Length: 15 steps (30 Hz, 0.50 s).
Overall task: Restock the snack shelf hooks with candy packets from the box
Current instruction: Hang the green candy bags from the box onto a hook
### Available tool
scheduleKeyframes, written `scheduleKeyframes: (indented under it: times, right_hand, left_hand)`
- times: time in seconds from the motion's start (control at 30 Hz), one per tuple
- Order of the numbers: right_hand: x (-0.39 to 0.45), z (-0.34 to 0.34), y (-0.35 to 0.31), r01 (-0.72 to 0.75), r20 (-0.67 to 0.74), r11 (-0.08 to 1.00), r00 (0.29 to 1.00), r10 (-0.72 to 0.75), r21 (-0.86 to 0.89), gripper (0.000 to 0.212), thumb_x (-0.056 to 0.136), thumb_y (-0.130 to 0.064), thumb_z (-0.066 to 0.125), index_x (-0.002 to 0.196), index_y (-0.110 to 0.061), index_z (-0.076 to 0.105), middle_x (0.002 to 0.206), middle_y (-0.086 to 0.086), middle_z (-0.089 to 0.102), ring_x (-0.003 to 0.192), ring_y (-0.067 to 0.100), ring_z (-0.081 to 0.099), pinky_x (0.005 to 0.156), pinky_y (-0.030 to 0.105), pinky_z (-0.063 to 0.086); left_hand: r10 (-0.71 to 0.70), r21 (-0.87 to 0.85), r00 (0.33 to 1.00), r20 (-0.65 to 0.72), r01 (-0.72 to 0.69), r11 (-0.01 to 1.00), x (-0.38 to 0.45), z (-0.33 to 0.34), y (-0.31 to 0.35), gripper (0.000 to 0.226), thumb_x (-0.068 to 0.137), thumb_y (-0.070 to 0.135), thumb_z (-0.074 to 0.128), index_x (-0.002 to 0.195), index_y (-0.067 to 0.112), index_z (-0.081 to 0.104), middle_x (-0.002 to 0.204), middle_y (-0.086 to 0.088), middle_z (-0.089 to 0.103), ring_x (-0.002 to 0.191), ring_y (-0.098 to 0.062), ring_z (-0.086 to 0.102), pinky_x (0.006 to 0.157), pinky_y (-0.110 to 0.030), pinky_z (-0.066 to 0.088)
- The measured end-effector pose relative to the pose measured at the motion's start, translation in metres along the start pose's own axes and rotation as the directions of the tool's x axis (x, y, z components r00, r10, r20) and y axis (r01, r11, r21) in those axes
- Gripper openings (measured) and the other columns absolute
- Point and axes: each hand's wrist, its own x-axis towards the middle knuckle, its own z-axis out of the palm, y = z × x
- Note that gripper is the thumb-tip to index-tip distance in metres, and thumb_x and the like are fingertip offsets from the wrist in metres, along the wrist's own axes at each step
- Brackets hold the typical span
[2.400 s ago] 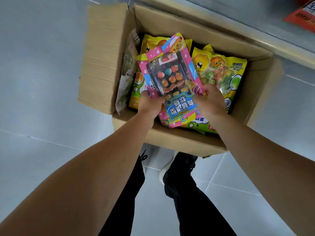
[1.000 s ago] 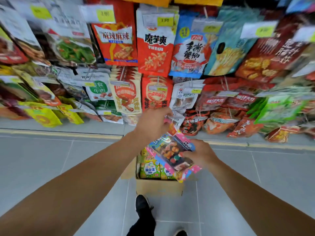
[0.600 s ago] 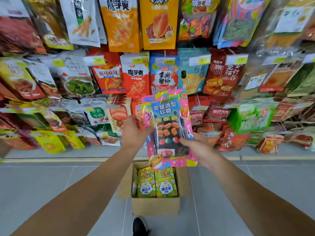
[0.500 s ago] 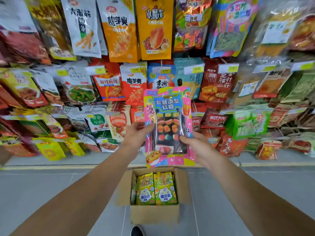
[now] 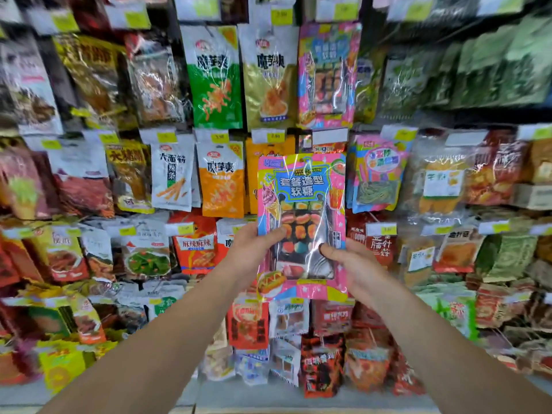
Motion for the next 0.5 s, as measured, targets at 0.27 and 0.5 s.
scheduleKeyframes:
  times: [0.27, 0.5]
  right_hand:
    - [0.097, 0.013, -0.053, 0.15, 0.017, 0.986, 0.989, -0.149, -0.079, 0.1, 0.05, -0.039, 0.097, 0.134, -0.013, 0.048, 0.138, 0.008, 0.055, 0.121, 0.027, 0.056, 0.108, 0.053, 0.04]
    - [0.143, 0.033, -0.116, 0.344, -0.057, 0.868, 0.92, -0.388, -0.359, 0.021, 0.085, -0.009, 0.07, 0.101, -0.02, 0.063, 0.102, 0.006, 0.07, 0.088, 0.019, 0.068, 0.082, 0.041, 0.054]
  left_hand:
    - [0.144, -0.054, 0.99, 0.008, -0.144, 0.988, 0.083, -0.01, 0.07, 0.017, 0.086, 0.019, 0.072, 0.101, 0.011, 0.069, 0.1, -0.007, 0.075, 0.098, -0.022, 0.07, 0.096, -0.042, 0.049]
    - [0.252, 0.022, 0.968, 0.011, -0.253, 0.967, 0.152, -0.023, 0.114, 0.032, 0.065, 0.033, 0.079, 0.087, 0.01, 0.075, 0.093, -0.009, 0.076, 0.098, -0.029, 0.069, 0.1, -0.053, 0.047]
